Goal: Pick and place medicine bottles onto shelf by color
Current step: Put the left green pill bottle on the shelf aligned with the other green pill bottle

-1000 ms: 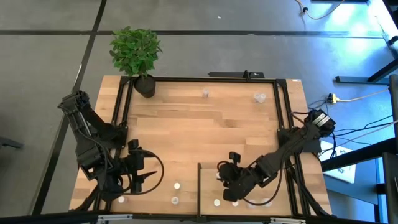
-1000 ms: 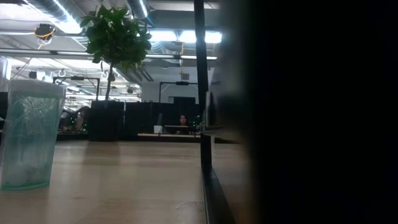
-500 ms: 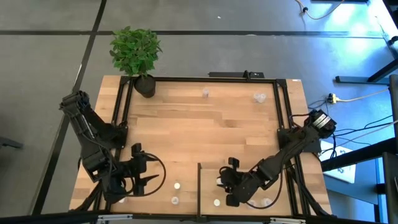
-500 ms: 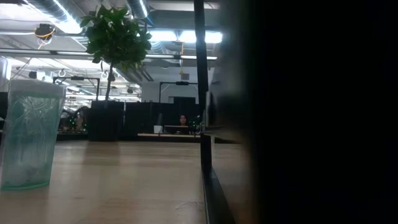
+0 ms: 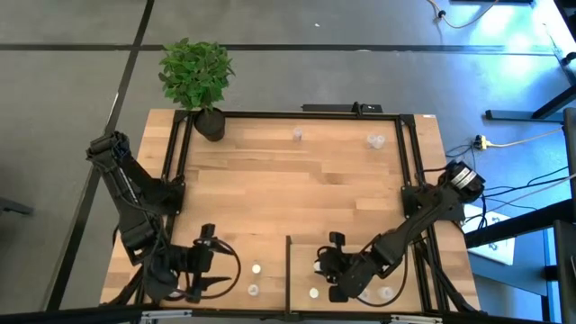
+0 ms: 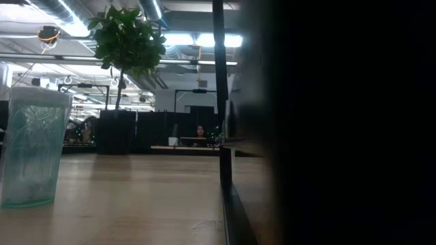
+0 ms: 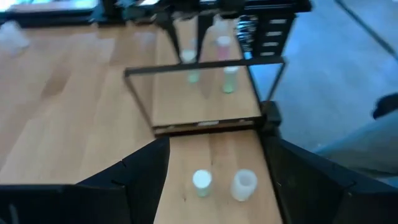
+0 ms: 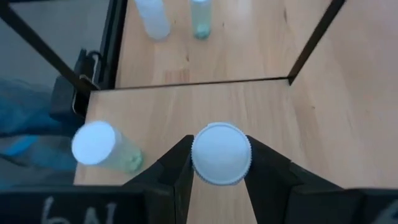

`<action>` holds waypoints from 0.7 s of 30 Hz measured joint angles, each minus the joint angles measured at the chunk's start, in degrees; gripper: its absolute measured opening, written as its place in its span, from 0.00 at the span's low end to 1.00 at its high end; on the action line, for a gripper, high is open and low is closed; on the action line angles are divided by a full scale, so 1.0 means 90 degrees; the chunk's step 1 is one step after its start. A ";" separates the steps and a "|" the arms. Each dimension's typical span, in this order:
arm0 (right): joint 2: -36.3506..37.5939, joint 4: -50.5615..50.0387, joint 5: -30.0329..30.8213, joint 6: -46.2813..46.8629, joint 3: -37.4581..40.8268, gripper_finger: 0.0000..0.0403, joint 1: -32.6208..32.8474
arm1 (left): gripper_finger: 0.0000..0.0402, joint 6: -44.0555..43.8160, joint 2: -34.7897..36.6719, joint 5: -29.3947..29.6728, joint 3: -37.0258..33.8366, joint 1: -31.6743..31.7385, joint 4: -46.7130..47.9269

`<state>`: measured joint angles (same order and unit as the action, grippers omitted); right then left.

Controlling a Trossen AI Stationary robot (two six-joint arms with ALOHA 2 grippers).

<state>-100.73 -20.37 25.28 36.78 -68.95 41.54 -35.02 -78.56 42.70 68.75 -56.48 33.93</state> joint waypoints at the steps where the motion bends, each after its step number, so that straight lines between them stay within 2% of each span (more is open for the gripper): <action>1: -0.0030 0.0006 -0.0015 -0.0043 0.0000 0.31 0.0002 | 0.66 0.0183 0.0000 -0.0115 0.0000 0.0030 -0.0137; 4: -0.0093 0.0030 -0.0016 -0.0073 0.0000 0.31 0.0002 | 0.66 0.0716 0.0000 -0.0526 0.0000 0.0154 -0.0504; 8: -0.0143 0.0068 0.0007 -0.0141 0.0000 0.31 0.0002 | 0.66 0.1265 0.0000 -0.0673 0.0000 0.0281 -0.0598; 21: -0.0235 0.0589 -0.0377 -0.0524 0.0000 0.31 0.0002 | 0.66 0.1352 0.0000 -0.0668 0.0000 0.0399 -0.0589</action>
<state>-102.85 -15.07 21.89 32.06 -68.95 41.56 -22.85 -78.56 36.69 68.75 -52.88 28.62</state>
